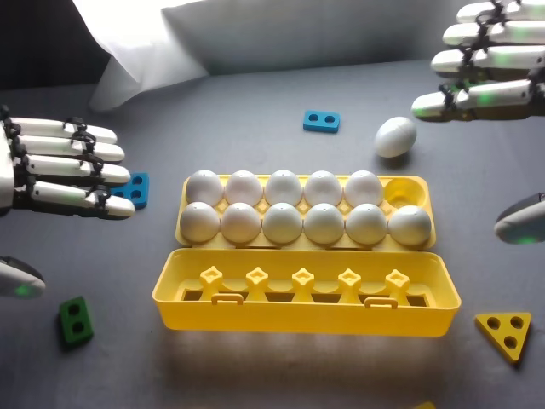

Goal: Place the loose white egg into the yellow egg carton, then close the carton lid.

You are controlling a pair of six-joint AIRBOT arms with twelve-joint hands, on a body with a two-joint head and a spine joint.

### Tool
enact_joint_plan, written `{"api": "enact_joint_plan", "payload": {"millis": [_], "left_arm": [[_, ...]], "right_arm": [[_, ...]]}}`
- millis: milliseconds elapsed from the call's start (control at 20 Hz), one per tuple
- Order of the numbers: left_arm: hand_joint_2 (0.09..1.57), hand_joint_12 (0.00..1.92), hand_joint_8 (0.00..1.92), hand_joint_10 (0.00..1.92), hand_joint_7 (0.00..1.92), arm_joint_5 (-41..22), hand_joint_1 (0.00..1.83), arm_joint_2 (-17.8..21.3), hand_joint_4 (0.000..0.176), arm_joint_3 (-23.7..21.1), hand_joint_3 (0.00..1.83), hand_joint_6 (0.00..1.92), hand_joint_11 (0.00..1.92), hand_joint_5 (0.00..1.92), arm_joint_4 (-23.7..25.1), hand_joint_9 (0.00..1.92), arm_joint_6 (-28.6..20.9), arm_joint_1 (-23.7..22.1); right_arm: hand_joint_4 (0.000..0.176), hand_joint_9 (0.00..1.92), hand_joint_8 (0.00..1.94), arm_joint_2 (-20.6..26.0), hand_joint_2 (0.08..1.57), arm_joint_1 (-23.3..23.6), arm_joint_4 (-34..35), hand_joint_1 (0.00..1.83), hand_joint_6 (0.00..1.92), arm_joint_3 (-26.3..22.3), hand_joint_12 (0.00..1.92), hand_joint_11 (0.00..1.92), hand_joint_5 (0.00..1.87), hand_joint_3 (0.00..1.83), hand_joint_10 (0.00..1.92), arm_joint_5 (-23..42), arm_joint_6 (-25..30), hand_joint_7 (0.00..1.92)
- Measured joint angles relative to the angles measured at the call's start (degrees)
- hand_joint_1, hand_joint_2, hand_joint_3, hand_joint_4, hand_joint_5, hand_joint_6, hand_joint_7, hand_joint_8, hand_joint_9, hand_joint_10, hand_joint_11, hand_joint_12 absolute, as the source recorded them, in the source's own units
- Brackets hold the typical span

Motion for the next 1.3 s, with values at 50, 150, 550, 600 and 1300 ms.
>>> {"api": "enact_joint_plan", "payload": {"millis": [50, 150, 550, 600, 1300], "left_arm": [[1.24, 0.00, 0.00, 0.00, 0.08, 0.17, 0.00, 0.00, 0.087, 0.00, 0.01, 0.00, 0.00, 0.12, 0.42, 0.00, -0.46, -0.33], [1.24, 0.00, 0.00, 0.00, 0.06, 0.22, 0.00, 0.00, 0.098, 0.00, 0.00, 0.00, 0.00, 0.13, 3.52, 0.00, -3.13, -2.43], [1.24, 0.00, 0.00, 0.00, 0.00, 2.43, 0.00, -0.07, 0.081, 0.00, 0.00, 0.00, 0.00, 0.07, 10.12, 0.00, -6.14, -8.72], [1.24, 0.00, 0.00, 0.00, 0.06, 2.78, 0.00, -0.07, 0.072, 0.04, 0.00, 0.01, 0.00, 0.15, 11.10, 0.00, -6.80, -10.05], [1.22, 0.00, 0.01, 0.01, 0.13, 4.61, 0.00, -0.83, 0.084, 4.52, 0.00, 0.01, 0.00, 0.22, 18.86, 0.05, -22.80, -11.26]], "right_arm": [[0.176, 0.00, 0.00, -1.20, 0.92, 0.02, 0.11, 0.00, 0.00, 1.31, 0.00, 0.00, 0.11, 0.00, 0.00, 0.24, -0.22, 0.01], [0.176, 0.00, 0.01, -3.39, 0.91, 1.03, 0.13, 0.00, 0.02, 3.91, 0.00, 0.00, 0.21, 0.00, 0.00, -0.57, -0.46, 0.07], [0.176, 0.00, 0.01, -10.80, 0.88, 1.05, 0.33, 0.05, 0.02, 14.27, 0.00, 0.00, 0.26, 0.00, 0.00, -1.11, 6.34, 0.09], [0.176, 0.00, 0.01, -11.96, 0.86, 0.52, 0.50, 0.07, 0.02, 15.47, 0.00, 0.00, 0.26, 0.00, 0.00, -1.03, 6.34, 0.11], [0.176, 0.00, 0.00, -24.59, 0.75, -2.14, 0.11, 0.20, 0.01, 28.92, 0.00, 0.00, 0.32, 0.00, 0.00, 2.45, -1.73, 0.06]]}}
